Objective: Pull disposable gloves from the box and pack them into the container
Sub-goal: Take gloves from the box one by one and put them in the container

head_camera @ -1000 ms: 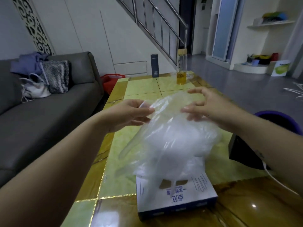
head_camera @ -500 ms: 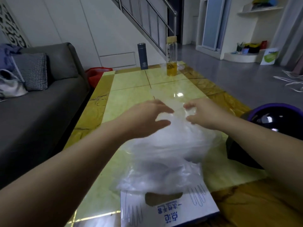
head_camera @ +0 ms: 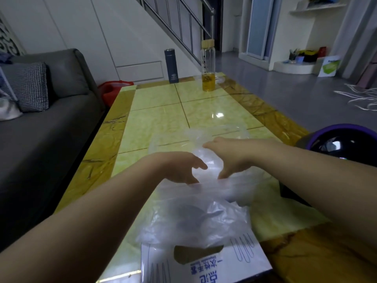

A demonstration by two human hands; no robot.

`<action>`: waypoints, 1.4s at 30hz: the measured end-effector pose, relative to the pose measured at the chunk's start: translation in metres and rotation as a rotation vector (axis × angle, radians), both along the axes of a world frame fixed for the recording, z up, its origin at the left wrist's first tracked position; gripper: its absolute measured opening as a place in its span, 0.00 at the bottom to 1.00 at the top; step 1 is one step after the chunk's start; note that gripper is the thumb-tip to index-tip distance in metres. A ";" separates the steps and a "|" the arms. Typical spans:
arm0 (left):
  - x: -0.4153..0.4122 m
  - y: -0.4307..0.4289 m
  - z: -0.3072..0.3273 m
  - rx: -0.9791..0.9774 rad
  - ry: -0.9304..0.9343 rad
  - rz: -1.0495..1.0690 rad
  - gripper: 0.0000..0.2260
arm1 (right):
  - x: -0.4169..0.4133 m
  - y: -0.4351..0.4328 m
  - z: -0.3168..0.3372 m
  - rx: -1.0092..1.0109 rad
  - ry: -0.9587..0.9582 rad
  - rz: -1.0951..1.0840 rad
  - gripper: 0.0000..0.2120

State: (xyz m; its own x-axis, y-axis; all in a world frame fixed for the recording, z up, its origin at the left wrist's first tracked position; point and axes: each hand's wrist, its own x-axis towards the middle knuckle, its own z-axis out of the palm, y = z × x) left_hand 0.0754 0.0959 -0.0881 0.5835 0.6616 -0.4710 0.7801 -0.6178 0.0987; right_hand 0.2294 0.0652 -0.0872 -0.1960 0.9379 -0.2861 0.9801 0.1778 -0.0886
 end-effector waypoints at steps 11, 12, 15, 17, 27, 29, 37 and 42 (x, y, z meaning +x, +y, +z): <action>0.006 0.019 -0.037 -0.036 0.235 0.069 0.24 | 0.009 0.032 -0.041 -0.268 -0.133 -0.004 0.54; 0.007 0.020 -0.039 -0.020 0.247 0.036 0.25 | 0.008 0.035 -0.042 -0.283 -0.164 0.000 0.53; 0.007 0.020 -0.040 0.040 0.287 -0.033 0.26 | 0.004 0.038 -0.044 -0.296 -0.228 0.010 0.51; 0.007 0.014 -0.036 0.031 0.276 0.015 0.25 | 0.000 0.038 -0.043 -0.278 -0.250 0.010 0.50; -0.031 -0.050 0.033 0.448 -0.601 0.042 0.13 | -0.002 -0.045 0.036 0.269 0.289 -0.024 0.09; -0.040 -0.080 0.031 0.433 -0.565 -0.042 0.10 | -0.006 -0.077 0.046 0.225 0.342 -0.046 0.13; -0.037 -0.125 -0.020 0.585 -0.153 -0.211 0.22 | -0.015 -0.132 0.018 0.012 0.049 -0.080 0.27; -0.041 -0.137 -0.035 0.663 -0.334 -0.088 0.09 | -0.019 -0.137 -0.017 0.085 0.333 -0.158 0.25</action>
State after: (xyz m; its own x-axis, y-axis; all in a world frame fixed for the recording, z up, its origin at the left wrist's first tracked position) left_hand 0.0348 -0.0411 -0.1229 0.6897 0.6891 0.2223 0.7186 -0.6891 -0.0934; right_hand 0.2105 -0.0721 -0.1045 -0.1165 0.9817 -0.1509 0.9161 0.0475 -0.3981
